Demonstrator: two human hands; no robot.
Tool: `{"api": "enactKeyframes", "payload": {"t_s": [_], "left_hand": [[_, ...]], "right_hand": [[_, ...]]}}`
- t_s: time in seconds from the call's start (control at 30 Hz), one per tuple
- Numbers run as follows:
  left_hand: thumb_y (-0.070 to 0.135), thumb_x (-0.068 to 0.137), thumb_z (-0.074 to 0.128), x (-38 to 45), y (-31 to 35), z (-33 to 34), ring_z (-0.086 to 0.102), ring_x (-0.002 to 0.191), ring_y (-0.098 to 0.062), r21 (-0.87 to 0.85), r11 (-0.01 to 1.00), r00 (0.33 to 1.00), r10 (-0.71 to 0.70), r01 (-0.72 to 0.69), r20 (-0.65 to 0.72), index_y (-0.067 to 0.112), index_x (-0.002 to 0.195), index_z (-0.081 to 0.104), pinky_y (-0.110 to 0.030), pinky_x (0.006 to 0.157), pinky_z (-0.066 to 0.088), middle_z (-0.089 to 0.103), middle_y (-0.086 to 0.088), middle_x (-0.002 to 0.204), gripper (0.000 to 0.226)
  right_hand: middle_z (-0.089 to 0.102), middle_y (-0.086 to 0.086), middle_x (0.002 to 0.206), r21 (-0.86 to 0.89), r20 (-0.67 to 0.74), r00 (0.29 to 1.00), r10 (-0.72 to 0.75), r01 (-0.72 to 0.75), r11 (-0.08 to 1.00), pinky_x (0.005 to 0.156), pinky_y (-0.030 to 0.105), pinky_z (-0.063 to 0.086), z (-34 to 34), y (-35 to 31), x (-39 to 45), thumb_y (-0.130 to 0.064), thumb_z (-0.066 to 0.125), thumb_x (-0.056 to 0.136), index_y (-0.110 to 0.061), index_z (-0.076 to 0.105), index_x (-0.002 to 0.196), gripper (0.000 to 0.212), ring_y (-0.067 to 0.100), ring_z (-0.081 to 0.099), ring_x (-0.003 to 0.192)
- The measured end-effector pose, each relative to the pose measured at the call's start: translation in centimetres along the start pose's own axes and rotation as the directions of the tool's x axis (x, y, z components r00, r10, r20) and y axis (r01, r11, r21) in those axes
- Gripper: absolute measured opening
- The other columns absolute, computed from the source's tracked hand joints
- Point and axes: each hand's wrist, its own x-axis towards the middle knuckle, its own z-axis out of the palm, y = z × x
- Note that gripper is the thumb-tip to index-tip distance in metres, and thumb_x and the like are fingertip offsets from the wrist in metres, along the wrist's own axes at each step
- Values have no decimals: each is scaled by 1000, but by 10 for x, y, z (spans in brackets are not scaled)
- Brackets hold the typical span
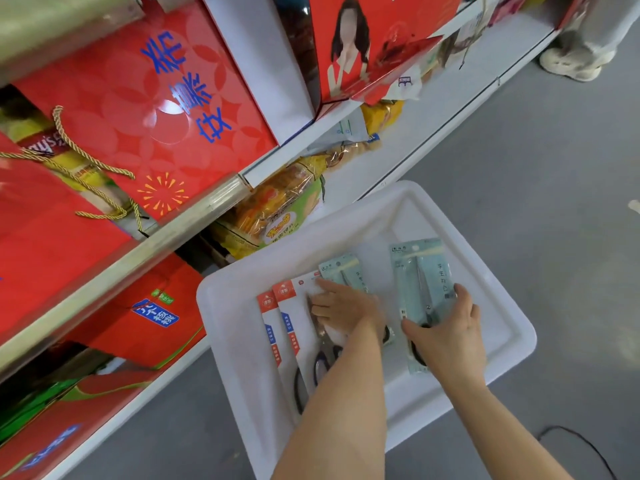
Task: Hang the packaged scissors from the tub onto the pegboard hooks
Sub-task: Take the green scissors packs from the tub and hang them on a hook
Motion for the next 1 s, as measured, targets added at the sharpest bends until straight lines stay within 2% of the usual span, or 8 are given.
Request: {"api": "enactKeyframes", "payload": {"t_s": [0.13, 0.23, 0.4, 0.57, 0.67, 0.77, 0.87, 1.0], "left_hand": [[30, 82, 71, 9, -9, -5, 57, 109, -31, -283, 951, 991, 135, -125, 16, 12, 136, 36, -42, 88, 54, 44, -15, 135, 66], [31, 92, 53, 2, -20, -28, 64, 94, -22, -475, 849, 956, 287, -229, 52, 17, 117, 58, -40, 84, 54, 67, -2, 111, 29], [24, 89, 68, -25, -45, -127, 68, 83, -15, -712, 617, 908, 414, -336, -69, 20, 92, 68, -21, 66, 48, 72, 6, 88, 5], [27, 84, 74, -44, -78, -261, 69, 78, -13, -765, 446, 865, 413, -464, -284, 29, 82, 69, -38, 76, 55, 74, 11, 82, 6], [24, 81, 76, -53, -93, -345, 66, 73, -16, -756, 343, 823, 349, -558, -449, 29, 83, 74, -34, 71, 50, 74, 7, 80, 6], [29, 79, 75, -68, -111, -433, 49, 69, -11, -737, 253, 777, 269, -627, -569, 19, 76, 68, -32, 67, 40, 61, 2, 74, 12], [25, 84, 73, -86, -125, -506, 44, 68, -12, -718, 200, 745, 213, -667, -633, 15, 71, 63, -32, 65, 35, 53, 1, 72, 19], [23, 85, 72, -111, -159, -613, 30, 58, -12, -634, 156, 652, 133, -758, -747, -7, 75, 55, -29, 55, 25, 37, -6, 64, 36]], "right_hand": [[45, 6, 119, 79, 30, 999, -24, 22, 997, 68, 36, 45, -11, -7, -9, -32, 81, 67, -21, 29, 142, 92, 25, 51, 88], [50, 6, 118, 184, 70, 998, 4, -17, 983, 73, 37, 49, -20, -15, -18, -33, 84, 66, -23, 35, 141, 90, 23, 53, 93], [54, 1, 118, 339, 81, 992, -95, 63, 939, 85, 41, 49, -41, -59, -42, -31, 85, 67, -27, 42, 136, 81, 22, 55, 102], [58, 0, 114, 553, 102, 954, -282, 182, 813, 86, 37, 51, -55, -149, -85, -38, 72, 82, -31, 47, 133, 58, 18, 58, 101], [62, 0, 108, 626, 53, 912, -407, 287, 725, 78, 26, 43, -63, -219, -121, -27, 52, 98, -25, 53, 128, 30, 15, 58, 94], [64, 5, 111, 677, 30, 860, -510, 358, 643, 81, 27, 42, -74, -291, -170, -23, 54, 97, -25, 56, 124, 27, 19, 59, 95], [65, -10, 103, 717, 3, 807, -591, 410, 564, 77, 7, 42, -86, -345, -209, -15, 54, 97, -26, 57, 115, 21, 3, 60, 91], [67, -4, 96, 781, -34, 750, -661, 432, 451, 82, 33, 51, -104, -418, -275, -18, 55, 97, -25, 61, 119, 24, 14, 61, 86]]}}
